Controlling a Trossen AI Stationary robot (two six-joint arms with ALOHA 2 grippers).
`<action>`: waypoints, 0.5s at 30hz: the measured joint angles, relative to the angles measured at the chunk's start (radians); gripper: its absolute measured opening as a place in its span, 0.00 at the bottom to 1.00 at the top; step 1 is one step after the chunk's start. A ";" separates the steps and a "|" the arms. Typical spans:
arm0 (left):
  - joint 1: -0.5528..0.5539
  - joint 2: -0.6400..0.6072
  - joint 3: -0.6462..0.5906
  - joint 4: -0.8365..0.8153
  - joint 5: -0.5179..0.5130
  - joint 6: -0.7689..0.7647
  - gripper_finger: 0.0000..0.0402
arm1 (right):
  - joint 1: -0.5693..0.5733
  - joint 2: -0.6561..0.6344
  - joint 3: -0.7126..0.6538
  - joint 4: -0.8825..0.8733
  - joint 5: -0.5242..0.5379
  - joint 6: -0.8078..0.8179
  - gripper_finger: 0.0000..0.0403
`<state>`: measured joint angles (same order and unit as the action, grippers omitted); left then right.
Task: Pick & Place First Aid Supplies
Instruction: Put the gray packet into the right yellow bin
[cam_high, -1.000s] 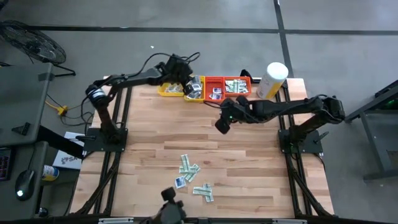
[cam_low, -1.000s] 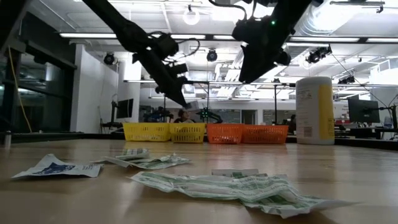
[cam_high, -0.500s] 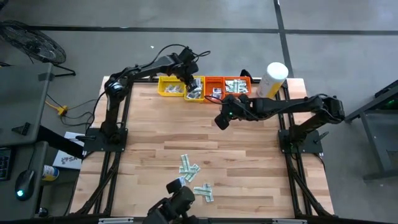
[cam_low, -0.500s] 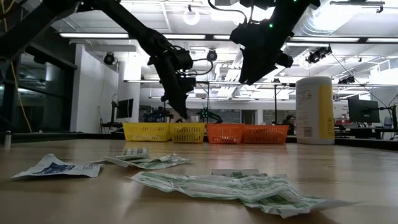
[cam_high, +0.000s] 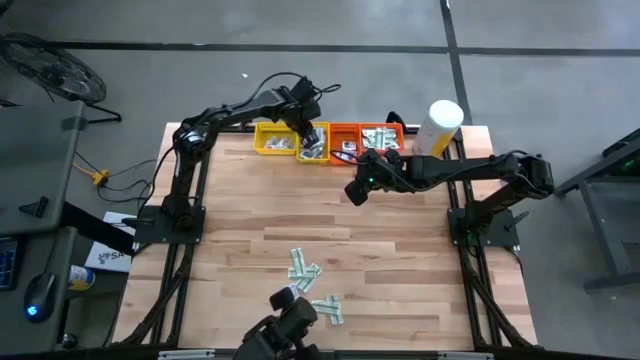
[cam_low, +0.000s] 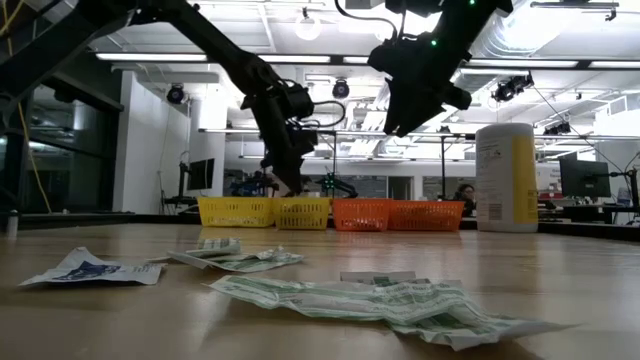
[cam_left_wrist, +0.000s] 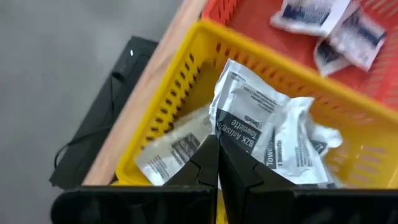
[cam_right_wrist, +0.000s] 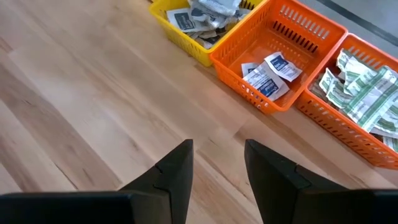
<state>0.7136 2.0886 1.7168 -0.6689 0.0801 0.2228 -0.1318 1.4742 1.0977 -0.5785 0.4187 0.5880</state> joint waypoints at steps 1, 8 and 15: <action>0.000 0.006 0.000 -0.008 -0.002 -0.001 0.00 | 0.000 0.000 0.000 0.000 0.000 0.004 0.34; 0.000 0.028 0.000 -0.014 0.004 -0.022 0.01 | 0.000 0.000 0.000 0.007 -0.005 0.018 0.34; 0.000 0.027 0.000 -0.013 0.005 -0.017 0.11 | 0.000 0.000 0.000 0.008 -0.007 0.018 0.34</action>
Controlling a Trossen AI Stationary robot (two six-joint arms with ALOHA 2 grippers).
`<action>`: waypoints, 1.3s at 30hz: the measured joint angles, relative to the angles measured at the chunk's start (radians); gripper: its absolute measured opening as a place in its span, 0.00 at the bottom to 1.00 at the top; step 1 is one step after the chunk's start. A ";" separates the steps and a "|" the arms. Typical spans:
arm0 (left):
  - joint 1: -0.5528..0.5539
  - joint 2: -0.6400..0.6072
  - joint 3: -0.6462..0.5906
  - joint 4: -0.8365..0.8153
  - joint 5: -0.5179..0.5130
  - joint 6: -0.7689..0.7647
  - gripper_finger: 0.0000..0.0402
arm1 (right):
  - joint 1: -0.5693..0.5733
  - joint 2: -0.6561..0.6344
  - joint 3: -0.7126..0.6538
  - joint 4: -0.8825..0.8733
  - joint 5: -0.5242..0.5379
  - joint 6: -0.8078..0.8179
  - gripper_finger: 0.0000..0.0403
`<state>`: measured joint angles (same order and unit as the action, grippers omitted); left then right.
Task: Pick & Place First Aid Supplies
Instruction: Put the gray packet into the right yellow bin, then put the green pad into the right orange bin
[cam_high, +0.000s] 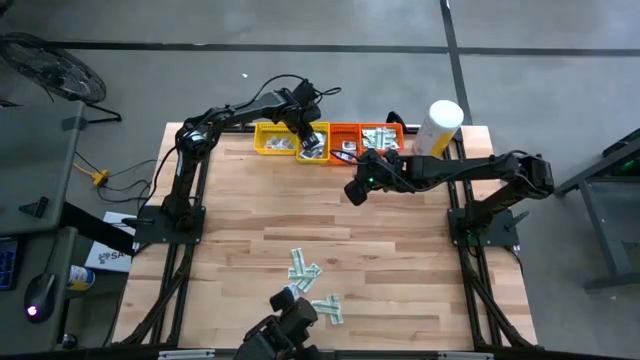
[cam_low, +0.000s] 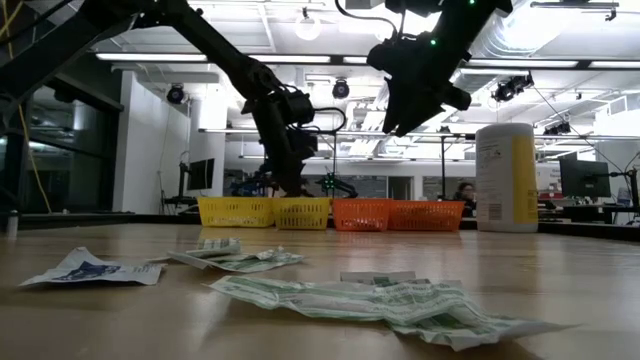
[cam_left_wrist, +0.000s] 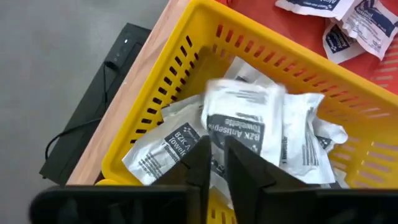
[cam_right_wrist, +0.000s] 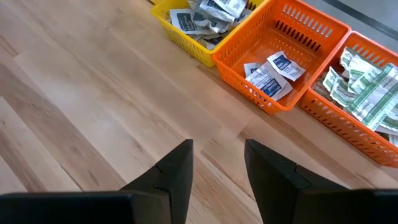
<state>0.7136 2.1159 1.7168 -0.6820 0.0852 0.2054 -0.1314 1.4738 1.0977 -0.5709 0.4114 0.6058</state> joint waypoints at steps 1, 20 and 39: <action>0.000 0.000 0.000 0.000 0.000 0.000 0.14 | 0.000 0.000 0.000 0.000 0.000 0.000 0.34; -0.024 -0.008 0.266 -0.473 0.123 -0.024 0.36 | -0.001 0.000 0.000 -0.017 -0.130 -0.164 0.34; -0.350 -0.066 0.263 -0.771 -0.008 -0.284 0.37 | 0.049 0.000 0.000 -0.114 -0.411 -0.378 0.34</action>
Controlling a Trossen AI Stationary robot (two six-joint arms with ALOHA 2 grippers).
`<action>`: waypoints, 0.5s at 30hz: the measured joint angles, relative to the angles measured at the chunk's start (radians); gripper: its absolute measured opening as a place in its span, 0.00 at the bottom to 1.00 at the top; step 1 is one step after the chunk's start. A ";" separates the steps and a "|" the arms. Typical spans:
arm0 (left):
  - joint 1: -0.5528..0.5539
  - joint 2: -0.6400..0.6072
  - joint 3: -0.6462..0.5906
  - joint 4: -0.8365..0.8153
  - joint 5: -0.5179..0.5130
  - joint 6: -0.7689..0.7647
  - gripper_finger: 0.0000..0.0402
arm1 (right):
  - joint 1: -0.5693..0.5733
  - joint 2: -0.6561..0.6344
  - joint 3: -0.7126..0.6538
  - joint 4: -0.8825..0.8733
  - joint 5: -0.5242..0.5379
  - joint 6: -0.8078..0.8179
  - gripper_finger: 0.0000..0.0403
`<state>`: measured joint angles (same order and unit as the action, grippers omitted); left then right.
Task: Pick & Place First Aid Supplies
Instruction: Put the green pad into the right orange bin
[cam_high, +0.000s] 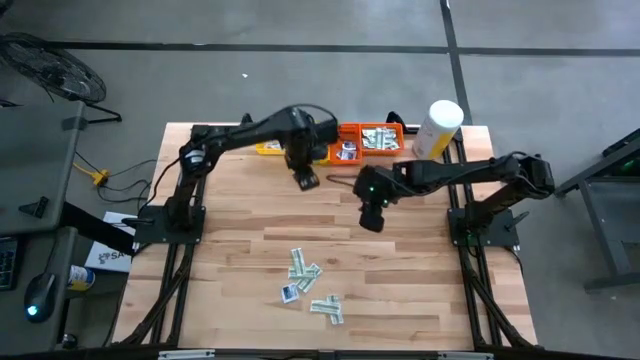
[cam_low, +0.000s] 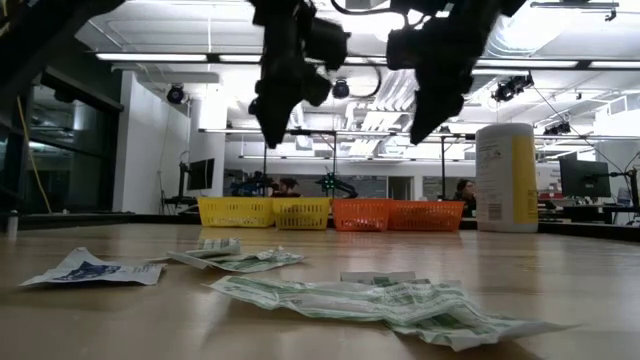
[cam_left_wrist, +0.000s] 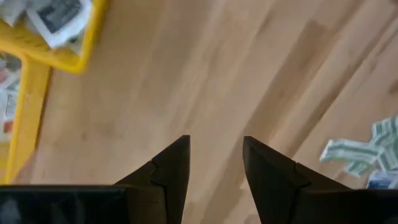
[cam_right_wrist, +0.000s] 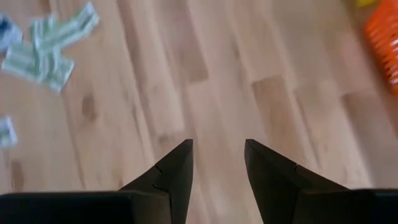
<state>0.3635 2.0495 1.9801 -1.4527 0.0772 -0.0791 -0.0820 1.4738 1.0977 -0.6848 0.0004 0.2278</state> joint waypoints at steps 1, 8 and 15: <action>-0.025 -0.003 -0.001 0.001 -0.019 -0.020 0.37 | 0.012 0.000 0.000 -0.017 0.001 -0.001 0.34; -0.167 -0.029 -0.077 0.032 -0.069 -0.132 0.37 | 0.130 0.000 0.000 -0.111 0.067 0.023 0.34; -0.288 -0.051 -0.228 0.140 -0.052 -0.232 0.37 | 0.246 0.000 0.000 -0.108 0.076 0.055 0.34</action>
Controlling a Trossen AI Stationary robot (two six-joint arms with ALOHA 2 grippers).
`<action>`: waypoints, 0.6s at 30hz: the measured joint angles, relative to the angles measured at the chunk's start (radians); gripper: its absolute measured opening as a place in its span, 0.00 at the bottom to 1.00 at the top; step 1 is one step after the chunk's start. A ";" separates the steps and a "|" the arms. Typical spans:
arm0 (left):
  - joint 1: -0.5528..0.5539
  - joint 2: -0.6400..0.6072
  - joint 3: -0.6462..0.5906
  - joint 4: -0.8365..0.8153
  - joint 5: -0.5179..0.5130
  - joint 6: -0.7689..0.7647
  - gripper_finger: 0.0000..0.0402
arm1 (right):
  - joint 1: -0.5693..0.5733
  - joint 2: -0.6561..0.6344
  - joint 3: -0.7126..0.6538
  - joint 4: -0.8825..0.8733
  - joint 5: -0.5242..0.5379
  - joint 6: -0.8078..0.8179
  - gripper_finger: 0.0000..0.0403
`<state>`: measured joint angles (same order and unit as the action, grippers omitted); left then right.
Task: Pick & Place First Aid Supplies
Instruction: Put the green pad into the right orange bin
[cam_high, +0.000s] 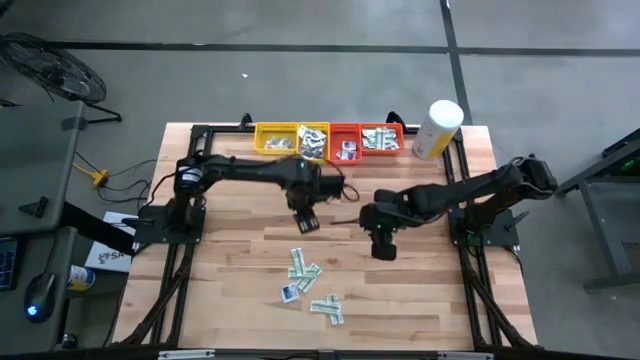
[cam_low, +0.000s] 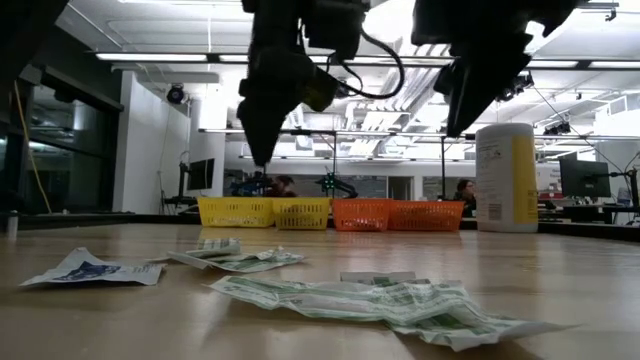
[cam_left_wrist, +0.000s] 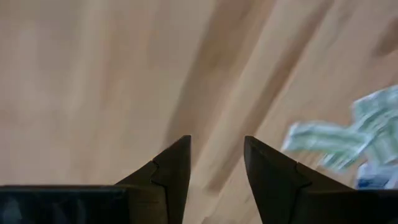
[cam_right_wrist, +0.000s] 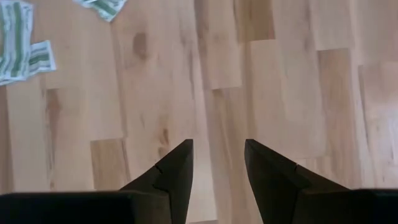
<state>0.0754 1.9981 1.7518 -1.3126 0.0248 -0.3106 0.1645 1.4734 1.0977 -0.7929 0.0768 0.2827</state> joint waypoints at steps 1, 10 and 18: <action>-0.014 -0.010 -0.030 0.040 0.016 -0.010 0.37 | 0.013 0.000 0.000 0.001 0.005 0.007 0.34; -0.106 -0.040 -0.240 0.319 0.191 -0.086 0.37 | 0.103 0.000 0.000 0.005 0.041 0.057 0.34; -0.115 -0.039 -0.372 0.465 0.294 -0.090 0.37 | 0.152 0.000 0.000 0.005 0.070 0.100 0.34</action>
<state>-0.0399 1.9594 1.3799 -0.8474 0.3191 -0.4011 0.3166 1.4731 1.0977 -0.7881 0.1469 0.3831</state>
